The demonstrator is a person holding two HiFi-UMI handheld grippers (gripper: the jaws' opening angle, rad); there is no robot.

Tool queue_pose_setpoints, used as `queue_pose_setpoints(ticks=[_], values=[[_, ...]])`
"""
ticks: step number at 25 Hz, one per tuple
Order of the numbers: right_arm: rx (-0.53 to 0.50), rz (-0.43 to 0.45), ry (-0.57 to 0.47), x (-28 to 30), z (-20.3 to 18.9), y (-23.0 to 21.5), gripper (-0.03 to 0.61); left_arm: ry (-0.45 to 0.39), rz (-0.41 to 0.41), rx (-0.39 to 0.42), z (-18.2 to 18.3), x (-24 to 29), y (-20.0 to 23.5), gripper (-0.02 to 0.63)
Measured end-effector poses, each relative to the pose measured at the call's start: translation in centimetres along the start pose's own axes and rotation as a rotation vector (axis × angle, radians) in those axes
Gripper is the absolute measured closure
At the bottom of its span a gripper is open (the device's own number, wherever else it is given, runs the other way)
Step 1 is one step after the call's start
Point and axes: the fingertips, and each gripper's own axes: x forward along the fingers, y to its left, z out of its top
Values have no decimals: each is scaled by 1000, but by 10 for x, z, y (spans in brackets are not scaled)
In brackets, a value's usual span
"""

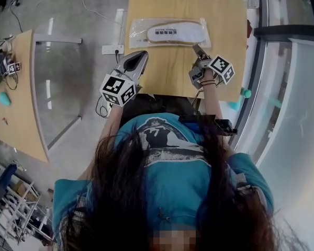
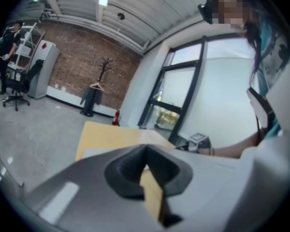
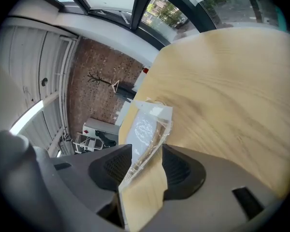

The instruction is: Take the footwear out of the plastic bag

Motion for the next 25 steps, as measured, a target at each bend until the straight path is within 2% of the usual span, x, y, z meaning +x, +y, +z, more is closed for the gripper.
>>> queue_pose_setpoints(ticks=[5,9,12,13,14,17,19,21,23,25], values=[[93,19,31,19,9,-14,403,9,89,-23,-6,-2,4,614],[250,96,27,31,10,-18,405,27,120,-29,-12,-5,2,614],[360,151,-15,39,16,-14,407,36,117,-46,-17,-4,0,614],[374,146,-24,42,17,-15,422,44,112,-53,-19,-4,0,614],[374,137,-27,43,17,-17,468,54,105,-59,-21,-3,-2,614],[367,140,-30,41,18,-15,491,86,65,-87,-27,4,-8,612],[417,157,-38,37,16,-9,505,85,34,-115,-27,10,-9,612],[487,169,-46,34,9,-3,512,70,7,-165,-27,17,-7,612],[536,173,-56,31,0,3,516,77,-49,-268,-34,29,-7,597],[552,187,-66,28,-5,8,518,112,-157,-436,-45,45,-13,423]])
